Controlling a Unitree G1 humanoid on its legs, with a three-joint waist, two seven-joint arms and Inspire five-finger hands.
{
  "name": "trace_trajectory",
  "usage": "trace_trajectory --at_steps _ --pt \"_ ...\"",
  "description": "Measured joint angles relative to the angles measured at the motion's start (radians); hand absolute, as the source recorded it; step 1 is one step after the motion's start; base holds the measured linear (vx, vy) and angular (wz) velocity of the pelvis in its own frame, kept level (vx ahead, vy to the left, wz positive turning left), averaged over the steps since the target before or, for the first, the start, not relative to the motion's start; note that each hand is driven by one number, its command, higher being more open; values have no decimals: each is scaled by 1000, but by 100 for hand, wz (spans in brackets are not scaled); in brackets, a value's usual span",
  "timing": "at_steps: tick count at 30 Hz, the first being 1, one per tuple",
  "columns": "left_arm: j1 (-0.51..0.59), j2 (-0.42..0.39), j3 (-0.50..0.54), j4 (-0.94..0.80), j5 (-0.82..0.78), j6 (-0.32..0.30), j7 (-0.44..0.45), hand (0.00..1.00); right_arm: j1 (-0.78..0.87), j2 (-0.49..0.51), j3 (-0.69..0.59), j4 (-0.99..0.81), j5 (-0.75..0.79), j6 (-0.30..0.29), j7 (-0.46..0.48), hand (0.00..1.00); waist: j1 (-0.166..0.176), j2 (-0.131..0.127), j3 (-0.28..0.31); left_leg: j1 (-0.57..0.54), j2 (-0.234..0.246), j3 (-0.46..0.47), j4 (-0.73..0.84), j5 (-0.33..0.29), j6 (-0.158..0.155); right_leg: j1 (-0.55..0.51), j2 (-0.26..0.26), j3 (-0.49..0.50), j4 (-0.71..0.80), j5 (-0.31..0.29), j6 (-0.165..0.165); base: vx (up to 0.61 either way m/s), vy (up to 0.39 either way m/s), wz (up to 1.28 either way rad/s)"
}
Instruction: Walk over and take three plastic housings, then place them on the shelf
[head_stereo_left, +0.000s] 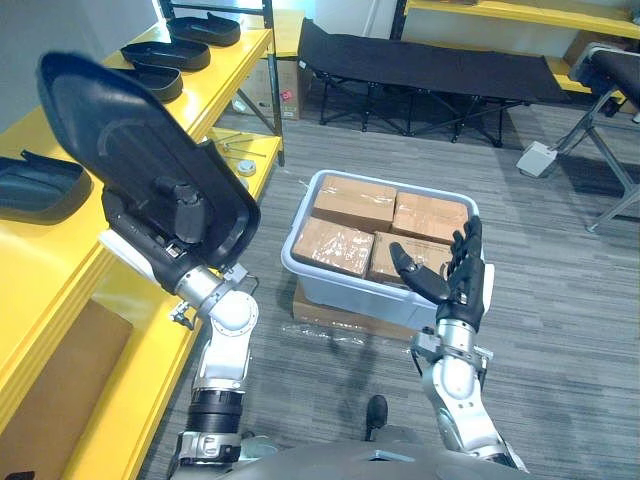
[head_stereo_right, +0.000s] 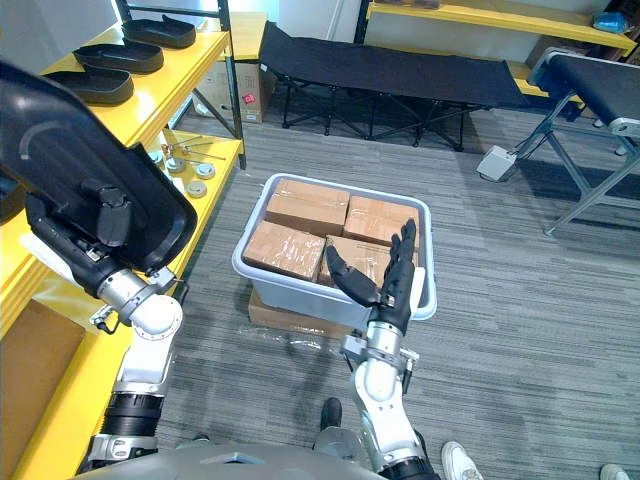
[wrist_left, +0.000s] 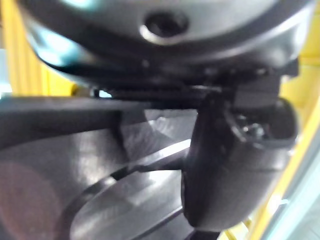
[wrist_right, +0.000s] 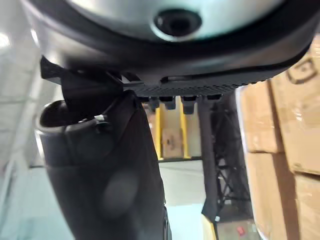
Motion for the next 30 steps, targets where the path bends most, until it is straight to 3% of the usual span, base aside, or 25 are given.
trace_trajectory --at_steps 4,7,10,15,20,26,30 --pt "137 24 -1 -82 -92 -92 -140 0 101 -10 -66 22 24 39 106 100 -8 27 -15 -13 0 2 1 -5 0 -12 0 0 0 0 2 32 12 0" --pt "241 22 -10 -105 -255 -160 -276 0 136 -15 -103 61 57 46 148 100 -11 36 -20 -14 1 2 9 -8 0 -9 0 -1 1 1 3 13 4 0" --pt "301 22 -8 -106 -370 -179 -377 0 146 -18 -115 61 55 44 153 100 -9 35 -20 -12 1 -6 23 -19 2 4 -3 -6 0 0 5 -8 9 5" --pt "347 25 8 -136 -400 -199 -464 0 117 -40 -90 65 57 39 201 100 17 36 -21 -18 0 -33 34 -26 10 25 -8 -36 0 -20 7 -30 6 15" --pt "385 25 14 -263 -394 -200 -499 0 34 -45 -36 103 58 31 266 100 55 49 -22 -56 -2 -110 34 -18 11 43 -16 -118 0 -30 6 -8 -2 43" --pt "438 22 67 -314 -402 -210 -578 0 -63 -48 115 125 -31 51 227 100 140 63 -24 -108 -20 -269 32 15 6 105 -29 -276 1 -43 22 30 1 75" --pt "510 20 82 -320 -570 -251 -700 0 -116 -43 184 125 -55 73 191 100 190 55 -27 -121 -40 -309 28 21 12 124 -44 -317 5 -51 32 25 37 40"
